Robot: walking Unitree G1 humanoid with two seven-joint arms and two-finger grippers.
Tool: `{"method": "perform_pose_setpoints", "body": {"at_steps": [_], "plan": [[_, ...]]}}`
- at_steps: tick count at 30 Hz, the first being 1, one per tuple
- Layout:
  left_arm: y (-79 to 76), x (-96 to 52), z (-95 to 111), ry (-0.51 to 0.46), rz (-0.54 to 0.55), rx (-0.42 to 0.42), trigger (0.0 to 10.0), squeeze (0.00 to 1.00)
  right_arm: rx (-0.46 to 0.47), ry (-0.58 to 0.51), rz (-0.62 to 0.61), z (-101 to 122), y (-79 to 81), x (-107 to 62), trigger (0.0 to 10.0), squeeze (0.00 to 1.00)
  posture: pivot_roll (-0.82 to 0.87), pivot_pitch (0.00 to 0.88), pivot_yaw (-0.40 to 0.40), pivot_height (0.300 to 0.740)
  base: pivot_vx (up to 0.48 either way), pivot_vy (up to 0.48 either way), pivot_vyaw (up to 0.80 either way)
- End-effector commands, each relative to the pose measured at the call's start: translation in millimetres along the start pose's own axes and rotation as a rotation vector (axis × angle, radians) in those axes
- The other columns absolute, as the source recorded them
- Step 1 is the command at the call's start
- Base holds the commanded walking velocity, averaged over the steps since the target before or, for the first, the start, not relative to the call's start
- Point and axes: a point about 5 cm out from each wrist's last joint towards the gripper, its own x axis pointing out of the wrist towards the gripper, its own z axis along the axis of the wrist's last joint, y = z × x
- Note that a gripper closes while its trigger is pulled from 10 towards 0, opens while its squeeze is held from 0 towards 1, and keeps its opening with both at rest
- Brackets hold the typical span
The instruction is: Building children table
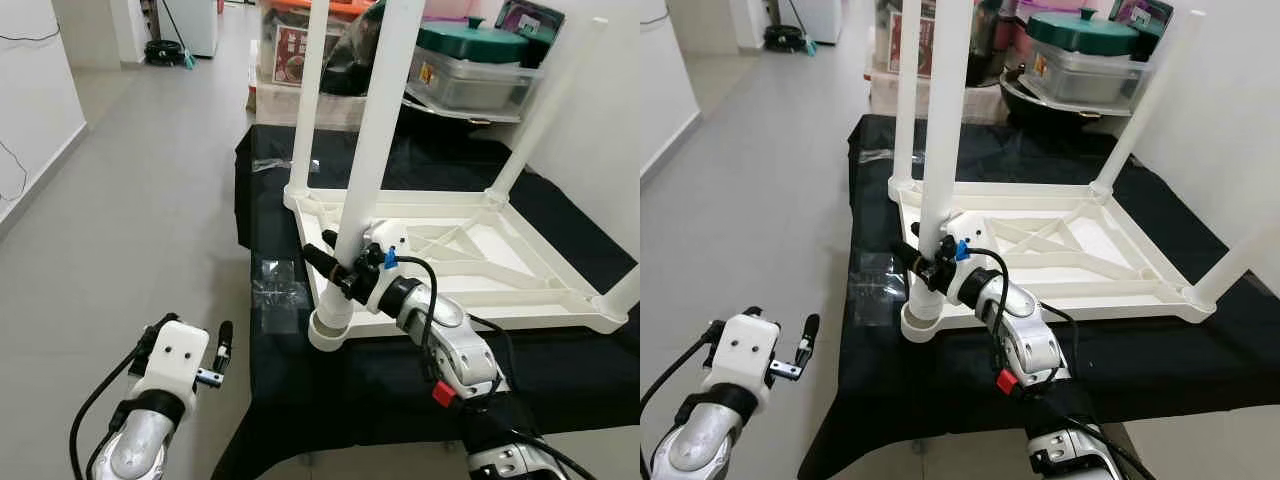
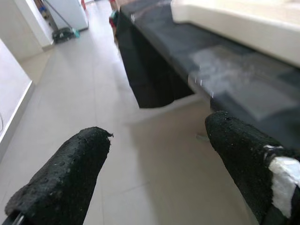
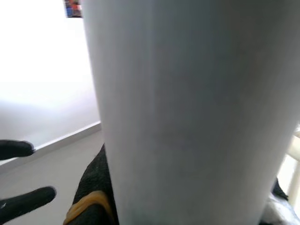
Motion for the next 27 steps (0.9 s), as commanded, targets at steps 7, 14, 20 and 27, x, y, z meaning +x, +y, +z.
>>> {"method": "perform_pose_setpoints", "body": {"at_steps": [7, 14, 20, 27], "plan": [[-0.1, -3.1, -2, 0.015, -0.012, 0.003, 10.0, 0.0, 0.01, -0.009, 0.125, 0, -6.2, -5.2, 10.0, 0.0, 0.2, 0.0, -0.153, 0.74, 0.0, 0.0, 0.0], [-1.4, -2.5, -1, 0.013, -0.012, -0.004, 10.0, 0.0, 0.018, -0.011, 0.175, -7, -4.5, -1.4, 10.0, 0.0, 0.21, 0.0, -0.153, 0.74, 0.0, 0.0, 0.0], [1.5, -4.2, -2, 0.016, -0.008, -0.009, 10.0, 0.0, 0.014, -0.003, 0.173, -6, -20.6, 6.8, 10.0, 0.0, 0.22, 0.0, -0.163, 0.74, 0.0, 0.0, 0.0], [-1.9, -3.9, -1, 0.013, -0.008, -0.016, 10.0, 0.0, 0.012, -0.001, 0.167, -7, -28.3, 9.9, 10.0, 0.0, 0.23, 0.0, -0.169, 0.74, 0.0, 0.0, 0.0]]}}
